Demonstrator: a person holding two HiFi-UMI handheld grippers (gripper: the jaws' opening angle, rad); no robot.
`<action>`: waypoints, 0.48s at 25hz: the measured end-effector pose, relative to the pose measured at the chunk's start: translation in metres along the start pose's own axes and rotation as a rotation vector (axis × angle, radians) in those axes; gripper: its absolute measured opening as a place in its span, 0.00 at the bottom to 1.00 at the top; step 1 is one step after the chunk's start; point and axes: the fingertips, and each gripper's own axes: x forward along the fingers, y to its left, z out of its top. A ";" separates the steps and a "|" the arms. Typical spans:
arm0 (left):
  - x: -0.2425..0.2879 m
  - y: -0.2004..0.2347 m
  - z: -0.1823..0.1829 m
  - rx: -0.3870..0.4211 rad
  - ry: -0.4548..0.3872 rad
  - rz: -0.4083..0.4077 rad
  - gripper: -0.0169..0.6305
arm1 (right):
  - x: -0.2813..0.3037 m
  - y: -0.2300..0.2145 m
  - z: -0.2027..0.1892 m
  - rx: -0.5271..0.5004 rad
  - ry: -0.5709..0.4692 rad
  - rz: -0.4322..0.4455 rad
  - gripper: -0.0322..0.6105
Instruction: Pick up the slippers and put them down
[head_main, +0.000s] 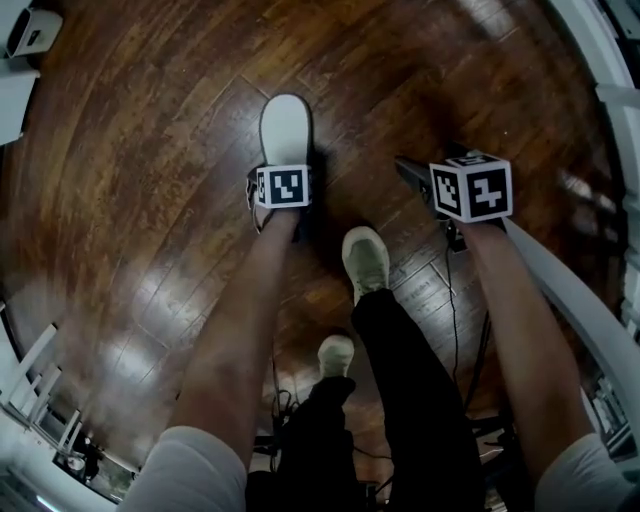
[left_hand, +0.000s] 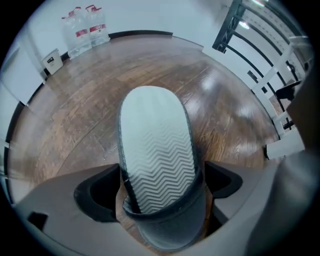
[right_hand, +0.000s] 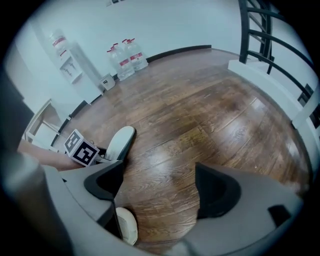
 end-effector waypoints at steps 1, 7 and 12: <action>0.002 0.004 0.004 0.000 -0.027 0.013 0.85 | 0.004 0.002 0.000 0.004 -0.022 -0.003 0.75; -0.089 0.013 -0.010 0.019 -0.108 0.009 0.85 | -0.061 0.062 0.006 0.026 -0.110 -0.050 0.80; -0.285 -0.010 -0.021 -0.014 -0.195 -0.043 0.85 | -0.223 0.128 0.022 0.053 -0.187 -0.045 0.80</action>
